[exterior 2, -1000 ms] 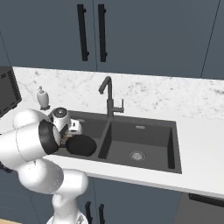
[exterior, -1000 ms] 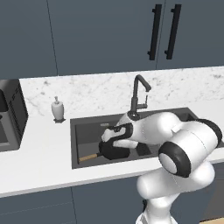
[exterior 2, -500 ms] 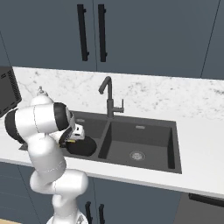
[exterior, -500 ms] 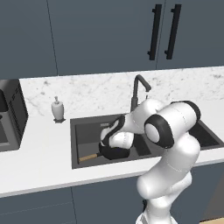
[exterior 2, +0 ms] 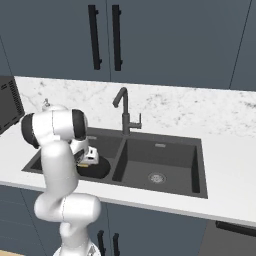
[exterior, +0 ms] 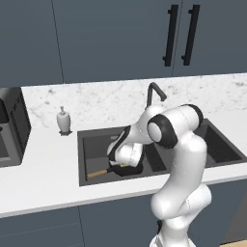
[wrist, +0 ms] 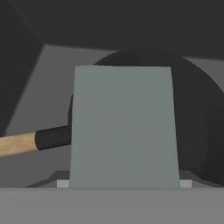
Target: Pick the pan and sponge and place them into the sink. Then turn on the water.
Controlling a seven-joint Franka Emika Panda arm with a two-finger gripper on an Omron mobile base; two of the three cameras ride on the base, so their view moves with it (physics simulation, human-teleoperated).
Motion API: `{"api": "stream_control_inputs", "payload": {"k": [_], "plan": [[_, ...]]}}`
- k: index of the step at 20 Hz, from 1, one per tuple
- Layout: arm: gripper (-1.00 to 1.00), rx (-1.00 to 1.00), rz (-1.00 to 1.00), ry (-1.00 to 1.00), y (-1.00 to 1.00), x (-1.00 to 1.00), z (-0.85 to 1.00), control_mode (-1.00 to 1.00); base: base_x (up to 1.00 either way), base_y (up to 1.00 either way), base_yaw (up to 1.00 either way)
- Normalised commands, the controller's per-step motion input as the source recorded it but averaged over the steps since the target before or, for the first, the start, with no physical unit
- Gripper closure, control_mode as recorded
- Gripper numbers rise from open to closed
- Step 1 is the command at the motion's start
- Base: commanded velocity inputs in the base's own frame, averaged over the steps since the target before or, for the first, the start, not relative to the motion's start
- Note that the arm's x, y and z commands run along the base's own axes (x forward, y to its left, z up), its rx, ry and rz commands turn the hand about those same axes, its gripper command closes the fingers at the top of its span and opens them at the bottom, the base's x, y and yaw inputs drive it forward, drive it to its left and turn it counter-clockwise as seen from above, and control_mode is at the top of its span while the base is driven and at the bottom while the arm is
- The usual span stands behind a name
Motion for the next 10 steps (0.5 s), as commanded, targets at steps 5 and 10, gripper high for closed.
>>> {"api": "stream_control_inputs", "payload": {"k": [5,10], "plan": [[1.00,0.00,0.00,0.00,0.00,0.15,-0.46,-1.00,0.00,0.00,0.00],[1.00,0.00,0.00,0.00,0.00,0.29,-0.33,-1.00,0.00,0.00,0.00]]}}
